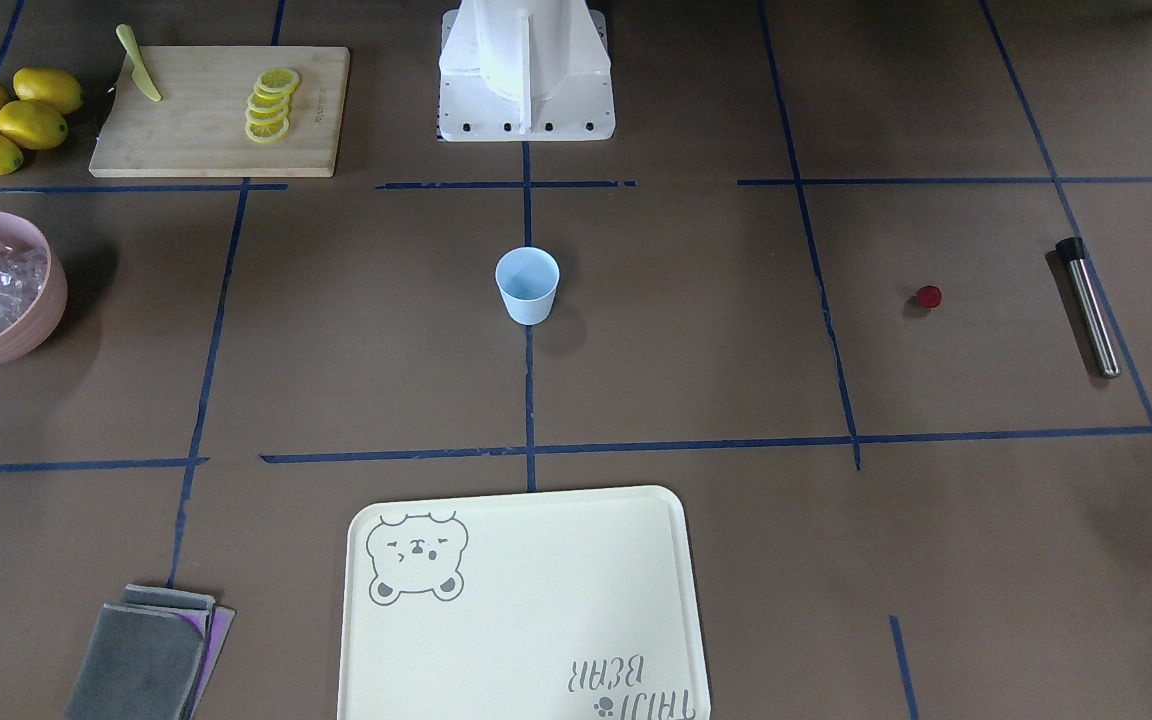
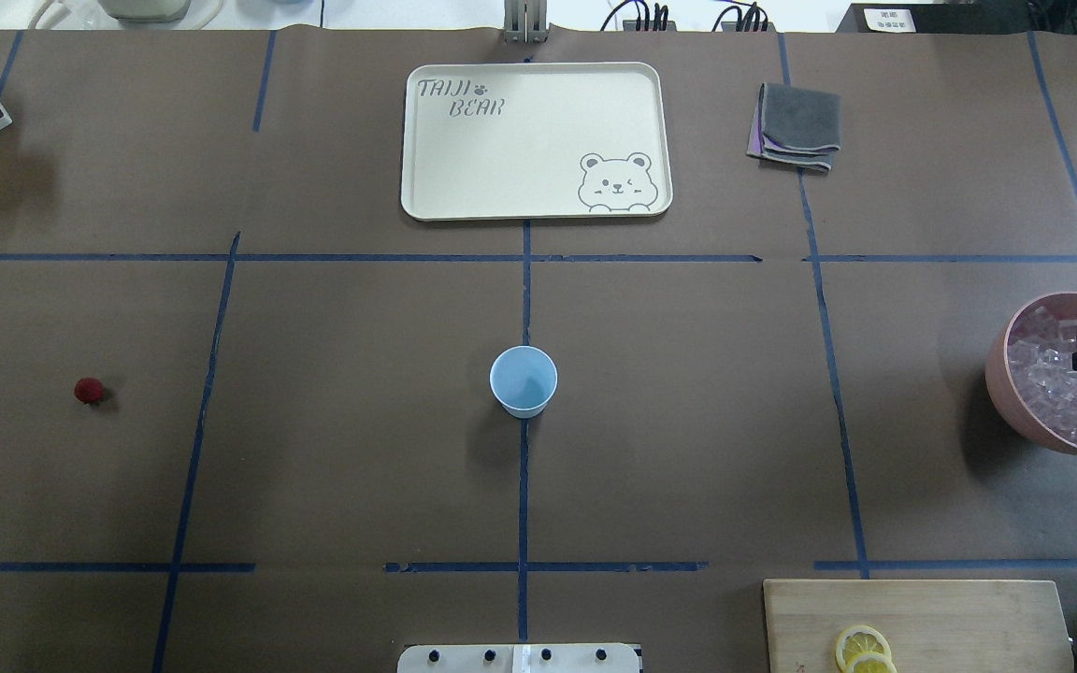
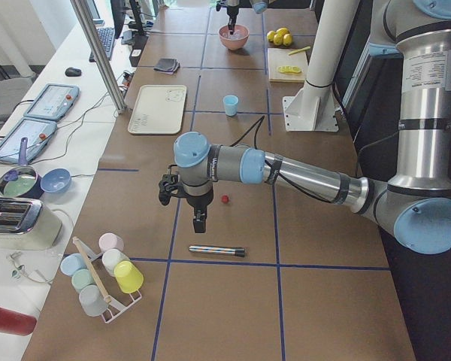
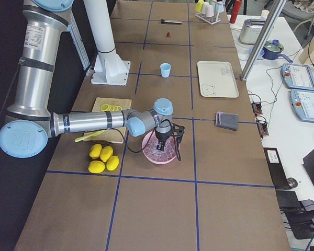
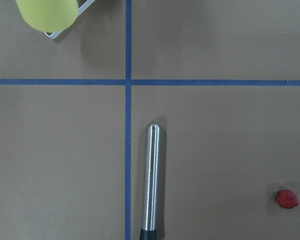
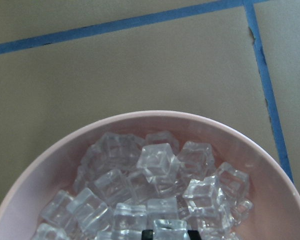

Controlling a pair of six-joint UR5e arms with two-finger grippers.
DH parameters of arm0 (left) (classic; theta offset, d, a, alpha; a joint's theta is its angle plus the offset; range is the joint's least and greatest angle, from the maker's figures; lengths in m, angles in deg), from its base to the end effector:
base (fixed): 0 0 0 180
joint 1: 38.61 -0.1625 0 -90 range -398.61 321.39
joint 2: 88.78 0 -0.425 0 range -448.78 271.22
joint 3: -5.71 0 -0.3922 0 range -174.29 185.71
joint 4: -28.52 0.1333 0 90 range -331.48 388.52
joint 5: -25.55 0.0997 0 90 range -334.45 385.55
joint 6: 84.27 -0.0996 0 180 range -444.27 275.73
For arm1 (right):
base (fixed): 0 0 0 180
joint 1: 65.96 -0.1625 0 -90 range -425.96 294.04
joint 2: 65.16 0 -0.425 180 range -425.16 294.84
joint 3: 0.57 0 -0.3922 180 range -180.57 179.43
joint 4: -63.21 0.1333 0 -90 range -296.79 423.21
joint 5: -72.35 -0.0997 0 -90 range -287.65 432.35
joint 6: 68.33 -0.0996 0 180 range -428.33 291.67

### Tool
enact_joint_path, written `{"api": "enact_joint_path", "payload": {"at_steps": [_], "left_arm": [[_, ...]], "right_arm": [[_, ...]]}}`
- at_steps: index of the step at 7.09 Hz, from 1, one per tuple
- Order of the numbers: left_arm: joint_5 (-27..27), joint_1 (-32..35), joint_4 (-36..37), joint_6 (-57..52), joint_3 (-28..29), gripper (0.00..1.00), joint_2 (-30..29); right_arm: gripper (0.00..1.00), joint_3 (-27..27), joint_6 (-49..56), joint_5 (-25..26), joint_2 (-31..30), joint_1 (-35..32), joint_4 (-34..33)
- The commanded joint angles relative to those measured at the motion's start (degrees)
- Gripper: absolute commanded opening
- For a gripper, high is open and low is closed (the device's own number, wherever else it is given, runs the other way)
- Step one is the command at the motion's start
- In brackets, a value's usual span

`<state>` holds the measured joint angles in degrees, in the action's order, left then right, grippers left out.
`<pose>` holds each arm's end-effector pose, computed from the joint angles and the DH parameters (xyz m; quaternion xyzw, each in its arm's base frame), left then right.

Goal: Mash ice and strawberries in cup
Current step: 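Lower the right gripper into the pink bowl and grasp an ice cube, then carry the ice cube with the right gripper over the blue cup and release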

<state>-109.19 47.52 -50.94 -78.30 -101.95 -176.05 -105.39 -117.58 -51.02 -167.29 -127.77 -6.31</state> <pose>-0.0318 -0.4667 0.5489 0.0027 0.3819 -0.0024 0.9242 -0.1324 -0.4133 0.5968 -0.0258 -0.3398 0.1148 0.9331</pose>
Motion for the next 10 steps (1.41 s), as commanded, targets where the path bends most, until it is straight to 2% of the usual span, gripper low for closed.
{"api": "enact_joint_path", "payload": {"at_steps": [1, 3, 4, 5, 6, 8, 9, 10], "left_arm": [[0.00, 0.00, 0.00, 0.00, 0.00, 1.00, 0.00], [-0.09, 0.00, 0.00, 0.00, -0.79, 1.00, 0.00], [-0.09, 0.00, 0.00, 0.09, -1.05, 1.00, 0.00], [-0.09, 0.00, 0.09, 0.26, -1.32, 1.00, 0.00], [-0.09, 0.00, 0.00, 0.26, -1.32, 1.00, 0.00], [-0.09, 0.00, 0.00, 0.09, -1.40, 1.00, -0.09], [-0.18, -0.09, 0.00, 0.09, -1.41, 1.00, -0.09], [-0.18, 0.00, 0.00, 0.09, -1.67, 1.00, -0.09]], "right_arm": [[0.00, -3.78, 0.38, 0.23, 0.00, -2.16, -0.09], [0.00, -10.38, -0.84, -0.12, 2.61, -3.06, -0.61], [0.00, -11.53, -5.20, -1.08, 4.73, -2.45, -0.62], [0.00, -11.89, -9.94, -4.57, 8.32, -0.96, -0.62], [0.00, -12.16, -19.48, -6.86, 13.92, 2.10, -0.62], [0.00, -12.16, -39.00, -3.92, 25.87, 13.67, -0.79], [0.00, -10.68, -45.70, 0.97, 30.98, 21.13, -0.88], [0.00, -7.62, -50.37, 5.55, 36.07, 25.64, -0.88]]}}
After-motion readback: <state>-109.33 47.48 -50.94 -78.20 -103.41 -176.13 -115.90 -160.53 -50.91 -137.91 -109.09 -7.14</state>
